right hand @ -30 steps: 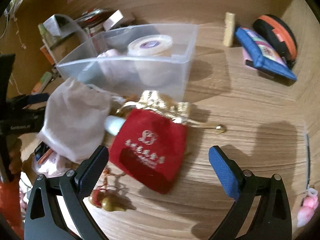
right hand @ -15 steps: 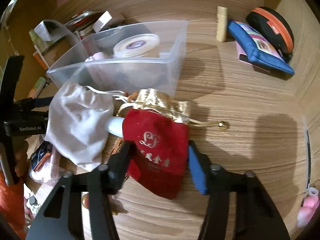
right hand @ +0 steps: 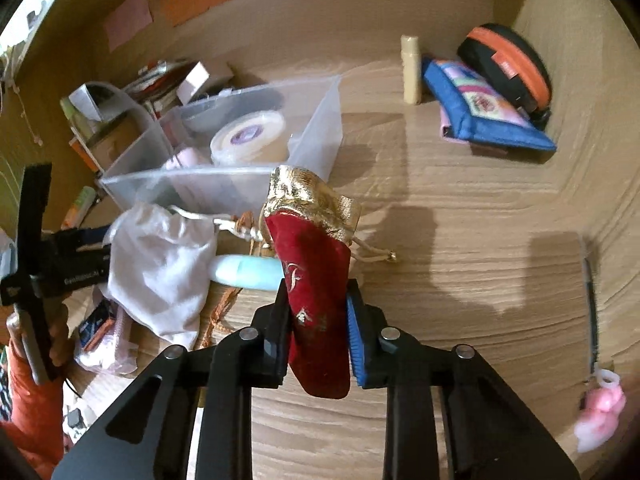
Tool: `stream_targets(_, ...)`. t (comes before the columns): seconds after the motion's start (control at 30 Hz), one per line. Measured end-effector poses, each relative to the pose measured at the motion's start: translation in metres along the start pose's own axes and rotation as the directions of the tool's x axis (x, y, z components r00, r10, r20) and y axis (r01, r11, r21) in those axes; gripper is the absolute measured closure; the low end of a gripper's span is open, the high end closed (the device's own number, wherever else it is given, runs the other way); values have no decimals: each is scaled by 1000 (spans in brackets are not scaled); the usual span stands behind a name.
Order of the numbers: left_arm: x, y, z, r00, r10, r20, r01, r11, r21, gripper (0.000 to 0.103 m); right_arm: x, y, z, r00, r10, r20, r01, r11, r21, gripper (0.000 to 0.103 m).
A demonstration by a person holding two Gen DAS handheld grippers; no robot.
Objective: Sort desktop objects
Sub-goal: 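Carry the red pouch and white jar into the clear box and release both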
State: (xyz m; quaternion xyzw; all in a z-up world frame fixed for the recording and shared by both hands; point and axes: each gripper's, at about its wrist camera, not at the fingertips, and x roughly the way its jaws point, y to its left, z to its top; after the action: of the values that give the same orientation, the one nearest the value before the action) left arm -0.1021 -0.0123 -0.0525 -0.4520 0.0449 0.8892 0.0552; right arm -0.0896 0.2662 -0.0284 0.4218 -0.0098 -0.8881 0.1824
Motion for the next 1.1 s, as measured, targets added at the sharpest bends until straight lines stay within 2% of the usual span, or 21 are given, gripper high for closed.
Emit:
stream_targets(0.17,-19,3,-2,999,-1,40,2,1000,-16,38,-23,-5,8,998,-10,68,9,1000,8,84)
stream_targets(0.3,-37,7,-1,997,-49,66,53,997,-51,38,-36,-1,20,992,-9,126,10,1000,-5,84)
stream_targets(0.6,-84,2,15,979,-44,197,56,997,-58,38,-50,19,51,975,54,217,-43,998,-56,84)
stream_targets(0.8,-104,3,32,963,-30,266,47,997,-57,38,-48,38,75,963,104,250,-84,992,-90,84)
stream_targets(1.1,-111,11,58,947,-22,319,52,995,-83,38,-40,67,102,946,165,280,-127,981,-149,84)
